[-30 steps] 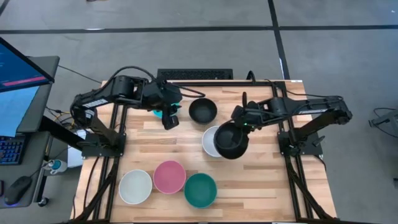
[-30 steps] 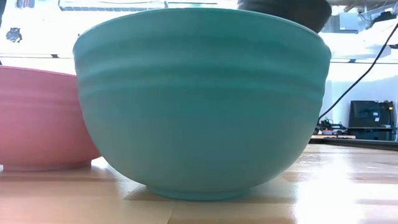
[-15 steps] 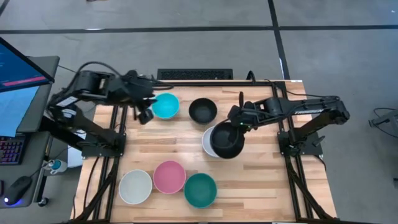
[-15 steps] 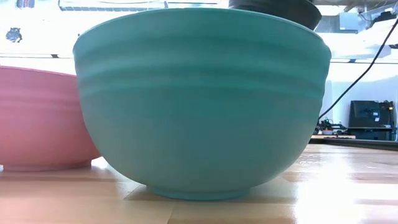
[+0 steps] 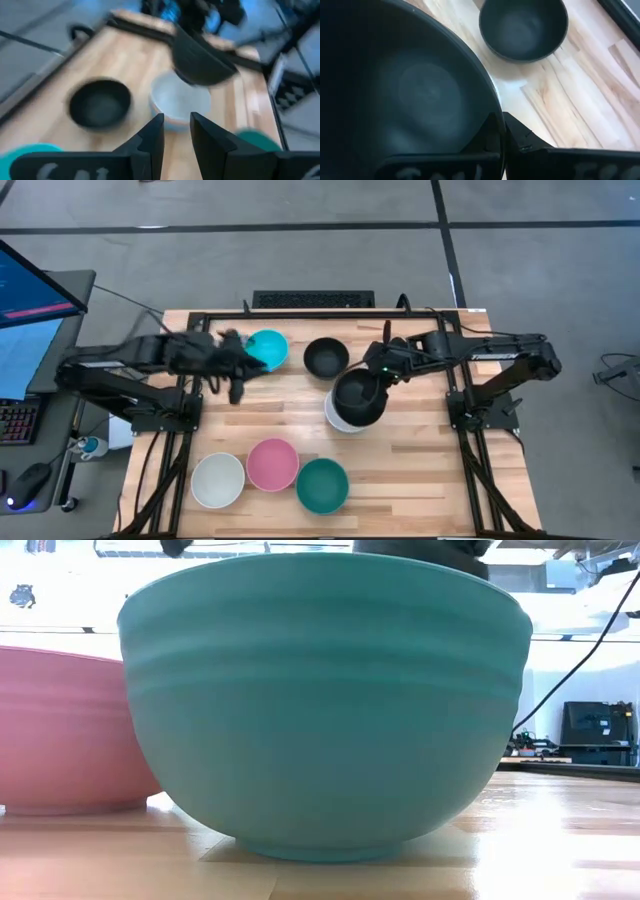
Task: Nest bowls inside each other
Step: Stack the bottom black bowl on top of the white bowl
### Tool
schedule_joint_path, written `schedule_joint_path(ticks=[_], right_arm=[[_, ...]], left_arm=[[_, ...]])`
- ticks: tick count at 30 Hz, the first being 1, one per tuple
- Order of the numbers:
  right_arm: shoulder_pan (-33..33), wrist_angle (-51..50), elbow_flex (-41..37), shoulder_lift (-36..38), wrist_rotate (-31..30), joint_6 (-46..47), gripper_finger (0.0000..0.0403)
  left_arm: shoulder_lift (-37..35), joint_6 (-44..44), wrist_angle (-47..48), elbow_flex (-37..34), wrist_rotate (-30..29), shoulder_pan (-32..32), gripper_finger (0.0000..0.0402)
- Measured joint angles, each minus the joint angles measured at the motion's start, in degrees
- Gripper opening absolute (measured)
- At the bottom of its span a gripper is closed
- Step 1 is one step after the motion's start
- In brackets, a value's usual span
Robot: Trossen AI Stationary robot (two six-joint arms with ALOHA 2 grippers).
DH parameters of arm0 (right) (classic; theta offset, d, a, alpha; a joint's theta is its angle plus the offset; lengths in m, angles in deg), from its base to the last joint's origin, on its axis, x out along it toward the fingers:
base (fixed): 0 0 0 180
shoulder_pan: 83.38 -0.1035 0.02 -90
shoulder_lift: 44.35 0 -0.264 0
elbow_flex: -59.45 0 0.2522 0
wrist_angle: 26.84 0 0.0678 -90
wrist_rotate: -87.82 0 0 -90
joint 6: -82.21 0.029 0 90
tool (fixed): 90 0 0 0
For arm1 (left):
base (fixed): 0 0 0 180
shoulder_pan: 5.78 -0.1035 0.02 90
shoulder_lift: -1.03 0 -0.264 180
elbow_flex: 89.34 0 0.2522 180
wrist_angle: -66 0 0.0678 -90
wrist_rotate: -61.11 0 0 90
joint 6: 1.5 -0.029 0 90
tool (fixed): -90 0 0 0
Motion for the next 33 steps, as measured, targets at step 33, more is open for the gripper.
schedule_joint_path(ticks=[33], right_arm=[[3.93,-0.1,-0.07,-11.84,10.58,-2.12,0.0133]], left_arm=[[0.27,-4.8,-14.17,-6.87,2.18,-3.79,0.0084]])
